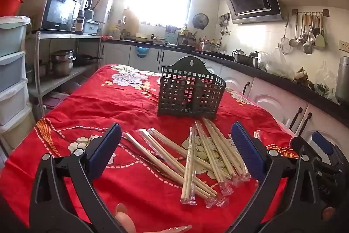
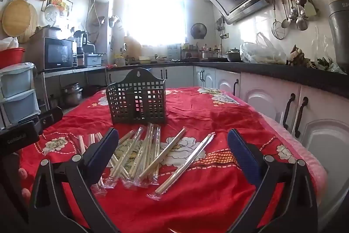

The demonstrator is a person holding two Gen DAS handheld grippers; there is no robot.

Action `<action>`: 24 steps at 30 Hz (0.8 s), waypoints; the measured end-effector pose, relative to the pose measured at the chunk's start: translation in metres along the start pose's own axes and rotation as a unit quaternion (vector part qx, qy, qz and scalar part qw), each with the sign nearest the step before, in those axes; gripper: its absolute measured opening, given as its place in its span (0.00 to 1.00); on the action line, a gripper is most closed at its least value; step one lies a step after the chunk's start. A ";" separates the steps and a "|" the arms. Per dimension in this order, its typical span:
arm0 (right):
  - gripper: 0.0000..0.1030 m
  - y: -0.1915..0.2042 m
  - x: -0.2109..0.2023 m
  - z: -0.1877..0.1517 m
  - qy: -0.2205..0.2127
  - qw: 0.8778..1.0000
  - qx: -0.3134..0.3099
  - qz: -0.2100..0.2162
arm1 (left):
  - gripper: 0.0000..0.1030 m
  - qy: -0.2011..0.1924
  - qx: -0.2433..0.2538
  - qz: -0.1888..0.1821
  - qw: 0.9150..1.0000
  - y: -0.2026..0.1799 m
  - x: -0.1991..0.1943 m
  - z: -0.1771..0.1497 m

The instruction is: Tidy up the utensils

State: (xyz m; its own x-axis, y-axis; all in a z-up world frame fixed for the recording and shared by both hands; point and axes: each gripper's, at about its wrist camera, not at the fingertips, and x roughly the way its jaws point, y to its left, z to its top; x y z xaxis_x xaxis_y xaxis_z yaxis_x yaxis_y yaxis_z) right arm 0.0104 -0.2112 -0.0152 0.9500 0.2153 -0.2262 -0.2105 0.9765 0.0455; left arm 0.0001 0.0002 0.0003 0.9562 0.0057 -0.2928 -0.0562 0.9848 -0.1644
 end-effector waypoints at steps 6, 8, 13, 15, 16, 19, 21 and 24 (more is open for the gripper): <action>0.94 0.000 -0.001 0.000 -0.005 1.000 0.004 0.005 | 0.90 -0.006 0.004 -0.003 1.000 -0.002 -0.005 0.000; 0.94 0.001 -0.002 0.000 -0.007 1.000 0.003 0.003 | 0.90 -0.003 0.000 -0.001 1.000 0.001 -0.001 -0.002; 0.94 0.003 -0.006 0.004 -0.004 1.000 0.002 0.005 | 0.90 -0.003 0.001 -0.002 1.000 0.003 -0.001 -0.003; 0.94 0.004 -0.006 0.004 -0.004 1.000 0.002 0.006 | 0.90 -0.001 0.001 -0.001 1.000 0.000 -0.001 -0.002; 0.94 0.004 -0.007 0.005 -0.004 1.000 0.002 0.006 | 0.90 -0.001 0.001 0.000 1.000 0.000 -0.001 -0.002; 0.94 0.002 -0.002 0.002 -0.007 1.000 -0.002 0.006 | 0.90 0.000 0.000 -0.003 1.000 -0.001 0.003 -0.006; 0.94 0.002 -0.002 0.002 -0.004 1.000 0.000 0.006 | 0.90 0.005 0.002 -0.003 1.000 -0.001 0.004 -0.006; 0.94 0.002 -0.003 0.002 -0.008 1.000 0.001 0.005 | 0.90 0.004 0.002 -0.004 1.000 0.000 0.004 -0.006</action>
State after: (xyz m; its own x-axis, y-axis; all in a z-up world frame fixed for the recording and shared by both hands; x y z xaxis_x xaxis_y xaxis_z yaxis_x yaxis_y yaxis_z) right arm 0.0080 -0.2099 -0.0123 0.9514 0.2246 -0.2109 -0.2190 0.9745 0.0496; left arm 0.0026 -0.0012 -0.0063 0.9540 -0.0027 -0.2997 -0.0481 0.9856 -0.1620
